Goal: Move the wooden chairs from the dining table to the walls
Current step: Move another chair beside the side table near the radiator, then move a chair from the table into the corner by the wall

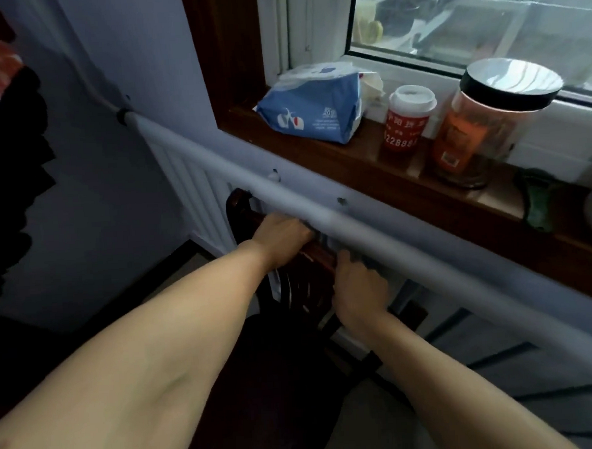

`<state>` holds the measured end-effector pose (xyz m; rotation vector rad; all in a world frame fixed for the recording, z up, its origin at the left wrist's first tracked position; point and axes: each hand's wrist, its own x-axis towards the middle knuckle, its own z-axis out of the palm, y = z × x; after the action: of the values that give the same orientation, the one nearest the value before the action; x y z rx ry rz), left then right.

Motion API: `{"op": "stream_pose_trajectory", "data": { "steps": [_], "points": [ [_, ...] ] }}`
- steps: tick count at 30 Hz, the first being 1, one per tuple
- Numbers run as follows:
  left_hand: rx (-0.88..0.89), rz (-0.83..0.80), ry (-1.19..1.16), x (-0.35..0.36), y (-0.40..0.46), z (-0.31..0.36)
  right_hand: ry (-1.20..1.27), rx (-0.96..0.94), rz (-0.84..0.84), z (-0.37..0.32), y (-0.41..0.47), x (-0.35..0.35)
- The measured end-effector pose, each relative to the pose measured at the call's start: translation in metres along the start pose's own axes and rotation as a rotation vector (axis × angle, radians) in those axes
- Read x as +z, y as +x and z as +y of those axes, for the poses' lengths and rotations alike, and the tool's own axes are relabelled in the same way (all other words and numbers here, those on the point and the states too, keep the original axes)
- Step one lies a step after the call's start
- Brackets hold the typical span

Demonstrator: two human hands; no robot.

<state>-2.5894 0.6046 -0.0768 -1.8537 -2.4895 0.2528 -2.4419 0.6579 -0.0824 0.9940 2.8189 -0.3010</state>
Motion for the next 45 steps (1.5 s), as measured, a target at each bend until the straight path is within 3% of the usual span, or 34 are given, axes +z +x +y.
{"op": "stream_pose_trajectory", "data": {
  "steps": [15, 21, 26, 34, 45],
  "points": [
    [-0.151, -0.032, -0.154, 0.022, -0.010, -0.006, 0.044, -0.038, -0.057, -0.009, 0.011, 0.014],
    [-0.188, -0.141, -0.148, 0.017, -0.034, -0.002, -0.001, -0.064, -0.111, -0.016, 0.003, 0.010],
    [-0.307, -0.240, -0.243, 0.011, -0.066, -0.003, -0.033, -0.191, -0.135, -0.032, -0.003, 0.006],
    [-0.602, -0.285, -0.371, 0.014, -0.175, -0.021, -0.062, -0.431, -0.236, -0.088, -0.032, 0.027],
    [-1.113, -0.391, -0.461, 0.021, -0.412, -0.027, -0.185, -0.846, -0.361, -0.239, -0.150, 0.061]
  ]
}}
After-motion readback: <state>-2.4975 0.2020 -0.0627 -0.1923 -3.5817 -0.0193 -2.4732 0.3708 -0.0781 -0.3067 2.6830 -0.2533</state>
